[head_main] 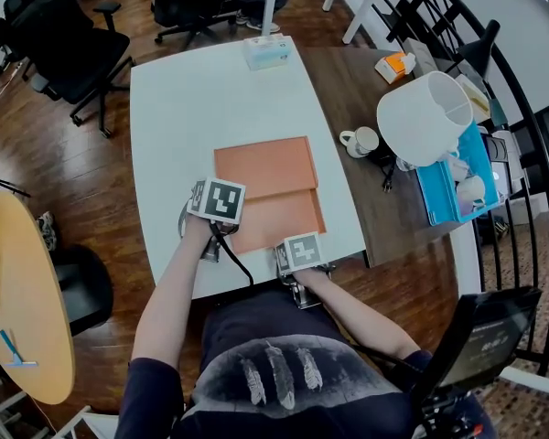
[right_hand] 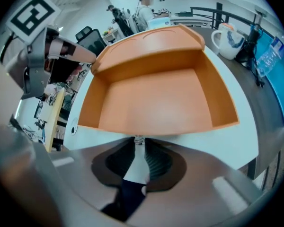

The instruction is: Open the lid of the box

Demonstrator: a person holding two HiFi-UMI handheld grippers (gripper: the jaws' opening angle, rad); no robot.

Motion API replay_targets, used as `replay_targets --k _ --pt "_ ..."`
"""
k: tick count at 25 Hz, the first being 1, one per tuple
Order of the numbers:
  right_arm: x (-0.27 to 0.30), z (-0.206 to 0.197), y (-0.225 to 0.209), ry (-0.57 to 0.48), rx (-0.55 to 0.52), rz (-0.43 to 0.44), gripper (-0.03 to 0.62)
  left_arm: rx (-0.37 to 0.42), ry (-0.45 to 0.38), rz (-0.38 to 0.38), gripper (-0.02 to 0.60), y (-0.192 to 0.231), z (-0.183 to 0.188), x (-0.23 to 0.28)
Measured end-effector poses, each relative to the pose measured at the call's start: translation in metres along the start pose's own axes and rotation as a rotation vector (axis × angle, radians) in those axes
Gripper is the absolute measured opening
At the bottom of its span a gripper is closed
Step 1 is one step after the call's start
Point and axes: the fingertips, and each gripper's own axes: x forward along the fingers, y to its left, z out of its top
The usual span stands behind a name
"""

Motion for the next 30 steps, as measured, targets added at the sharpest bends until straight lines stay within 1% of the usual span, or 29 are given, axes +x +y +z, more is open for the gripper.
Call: replay_targets --k 3,5,8,10,12,14,15,18,19,21,23,25,27,30 --pt "0.0 -0.001 0.0 -0.029 0.084 0.012 0.067 0.0 -0.004 0.011 0.015 -0.001 -0.001 0.001" --pt "0.0 0.0 0.0 -0.051 0.105 0.008 0.067 0.008 -0.011 0.03 0.015 -0.001 -0.001 0.001" --pt "0.0 0.0 0.0 -0.07 0.093 0.006 0.069 0.018 -0.016 0.04 0.015 -0.001 0.0 0.002" --pt "-0.002 -0.006 0.002 -0.053 0.081 0.006 0.071 0.026 -0.013 0.03 0.015 -0.001 0.0 0.002" --pt "-0.009 -0.014 -0.001 -0.037 0.065 -0.02 0.071 0.033 -0.008 0.015 0.016 -0.001 0.0 0.002" --pt "-0.024 -0.016 -0.01 -0.05 0.046 -0.05 0.071 0.034 -0.009 0.003 0.016 -0.001 0.0 0.001" --pt "-0.032 -0.017 -0.013 -0.044 0.032 -0.034 0.071 0.033 -0.01 0.001 0.015 -0.001 0.0 0.001" --pt "-0.055 -0.02 -0.006 0.023 0.012 0.119 0.067 0.043 -0.01 0.014 0.015 -0.001 0.001 0.0" --pt "-0.064 -0.016 -0.004 0.027 -0.002 0.149 0.067 0.053 -0.014 0.022 0.015 -0.001 0.002 -0.002" --pt "-0.083 0.002 -0.001 -0.007 -0.054 0.168 0.06 0.083 -0.038 0.039 0.015 -0.001 0.009 -0.011" --pt "-0.099 0.029 0.001 -0.055 -0.109 0.178 0.049 0.115 -0.068 0.05 0.015 -0.001 0.019 -0.028" --pt "-0.114 0.059 0.001 -0.098 -0.158 0.186 0.003 0.135 -0.082 0.009 0.015 -0.011 0.025 -0.037" --pt "-0.128 0.089 0.0 -0.133 -0.218 0.201 0.003 0.163 -0.086 -0.047 0.015 -0.024 0.027 -0.044" --pt "-0.147 0.125 -0.001 -0.173 -0.284 0.252 0.003 0.216 -0.079 -0.118 0.016 -0.041 0.025 -0.057"
